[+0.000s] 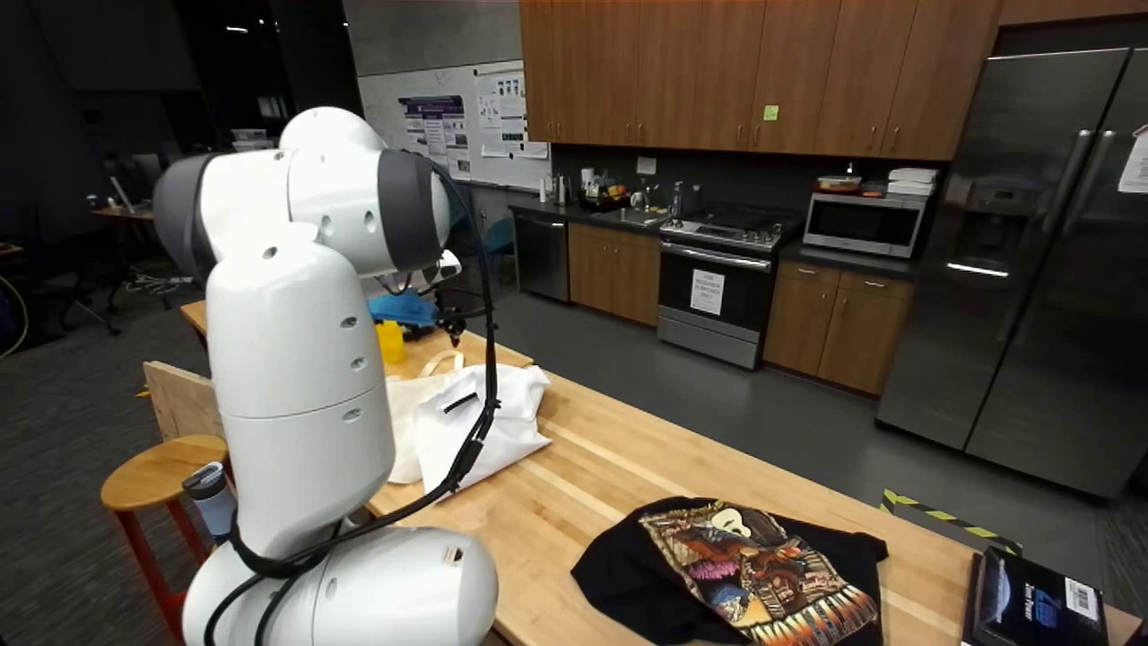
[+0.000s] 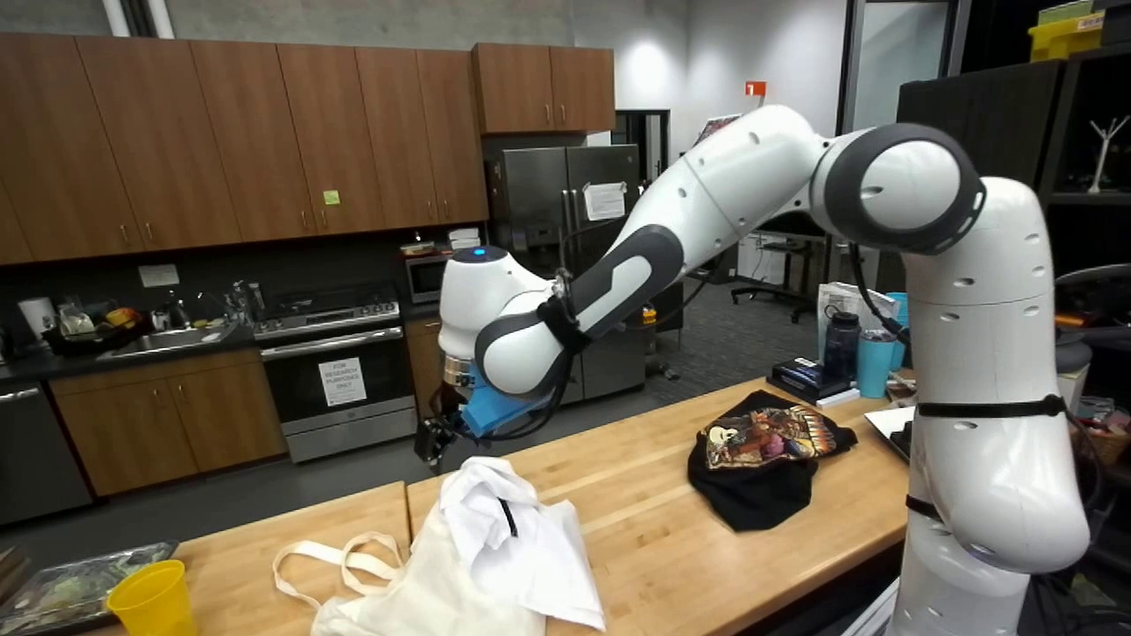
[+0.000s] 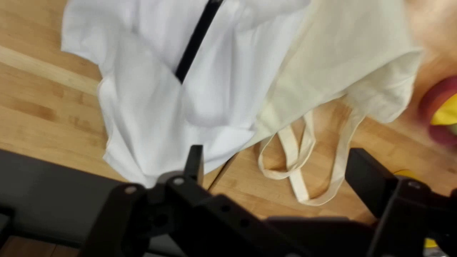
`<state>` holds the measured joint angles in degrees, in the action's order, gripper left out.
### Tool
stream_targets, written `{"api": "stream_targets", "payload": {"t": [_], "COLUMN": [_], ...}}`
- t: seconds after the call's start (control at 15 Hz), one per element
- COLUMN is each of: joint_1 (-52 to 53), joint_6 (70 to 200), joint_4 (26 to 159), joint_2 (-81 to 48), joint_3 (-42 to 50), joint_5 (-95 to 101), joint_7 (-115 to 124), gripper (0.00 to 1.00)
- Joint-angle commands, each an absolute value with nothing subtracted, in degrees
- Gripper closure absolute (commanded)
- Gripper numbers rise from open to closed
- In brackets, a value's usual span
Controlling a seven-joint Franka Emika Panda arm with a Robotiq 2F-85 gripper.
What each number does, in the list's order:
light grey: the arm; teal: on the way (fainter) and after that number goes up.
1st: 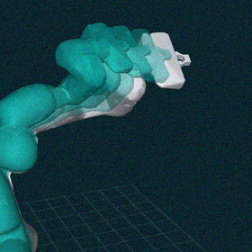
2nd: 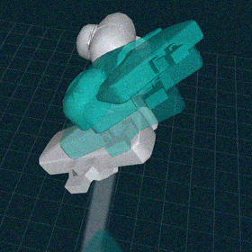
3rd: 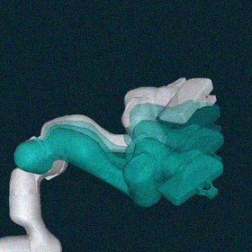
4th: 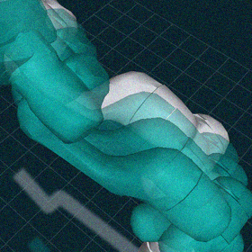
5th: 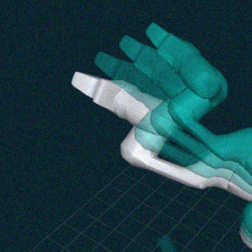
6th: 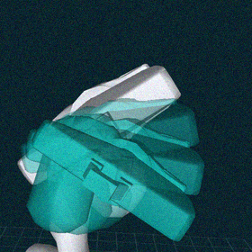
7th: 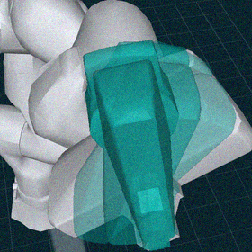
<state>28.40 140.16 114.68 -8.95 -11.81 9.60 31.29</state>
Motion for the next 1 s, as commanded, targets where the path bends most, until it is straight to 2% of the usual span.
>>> {"api": "stream_targets", "payload": {"t": [0.0,0.13,0.2,0.6,0.93], "joint_1": [24.2,23.3,23.5,22.7,20.5], "joint_6": [135.3,128.9,132.5,129.3,112.7], "joint_4": [126.8,131.4,125.2,130.7,124.1], "joint_2": [3.6,9.6,2.2,8.6,3.1], "joint_3": [-17.5,-17.8,-18.7,-18.7,-18.1], "joint_5": [-5.9,-13.8,-8.7,-12.8,-4.0], "joint_7": [15.4,8.1,13.7,9.3,5.6], "gripper": [0.0,0.0,0.0,0.0,0.0]}}
